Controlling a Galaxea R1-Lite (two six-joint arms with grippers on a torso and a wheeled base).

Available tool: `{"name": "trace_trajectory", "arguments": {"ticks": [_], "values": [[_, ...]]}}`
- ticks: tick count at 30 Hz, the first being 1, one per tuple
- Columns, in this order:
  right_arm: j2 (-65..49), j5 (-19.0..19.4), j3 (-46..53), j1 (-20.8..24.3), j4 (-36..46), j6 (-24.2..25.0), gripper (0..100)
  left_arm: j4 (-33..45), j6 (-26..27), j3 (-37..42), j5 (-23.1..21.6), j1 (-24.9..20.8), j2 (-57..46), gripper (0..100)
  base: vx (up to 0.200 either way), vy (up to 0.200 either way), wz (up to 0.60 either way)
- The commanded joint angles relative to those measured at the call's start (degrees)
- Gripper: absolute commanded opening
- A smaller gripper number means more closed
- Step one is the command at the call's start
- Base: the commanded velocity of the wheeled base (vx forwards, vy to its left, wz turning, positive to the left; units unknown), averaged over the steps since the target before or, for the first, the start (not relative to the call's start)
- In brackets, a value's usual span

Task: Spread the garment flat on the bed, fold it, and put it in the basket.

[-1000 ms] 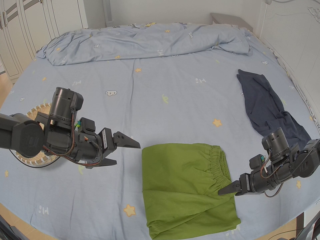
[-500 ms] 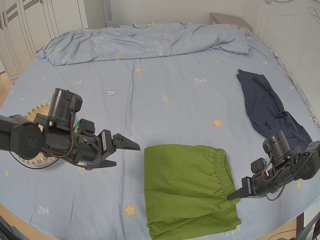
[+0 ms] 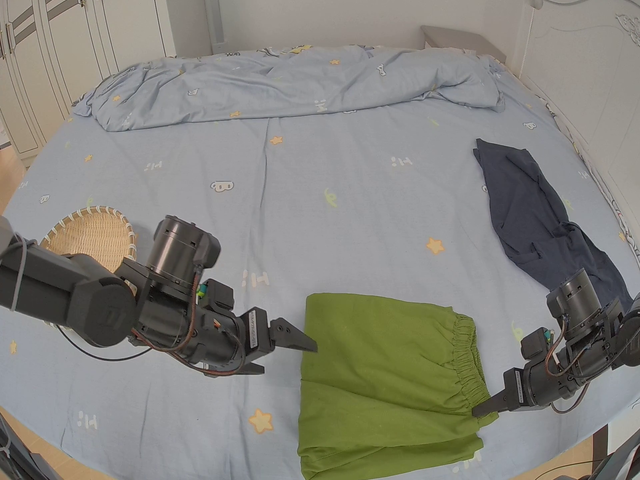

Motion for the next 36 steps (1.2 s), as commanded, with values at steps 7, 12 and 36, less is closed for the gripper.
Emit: {"name": "trace_trajectory", "arguments": {"ticks": [7, 12, 36], "values": [[2.38, -0.01, 0.37, 0.04, -0.32, 0.17, 0, -4.11, 0.0, 1.1, 0.19, -4.1, 6.59, 100, 0.0, 0.0, 0.0], [1.85, 0.07, 0.64, -0.22, -0.85, 0.17, 0, -11.85, 0.0, 5.58, 0.19, -4.36, 7.9, 100, 0.0, 0.0, 0.0], [1.23, 0.16, 0.64, -0.13, -0.76, 0.17, 100, -30.83, -0.09, 11.64, 0.1, -5.41, 12.83, 100, 0.0, 0.0, 0.0]]}}
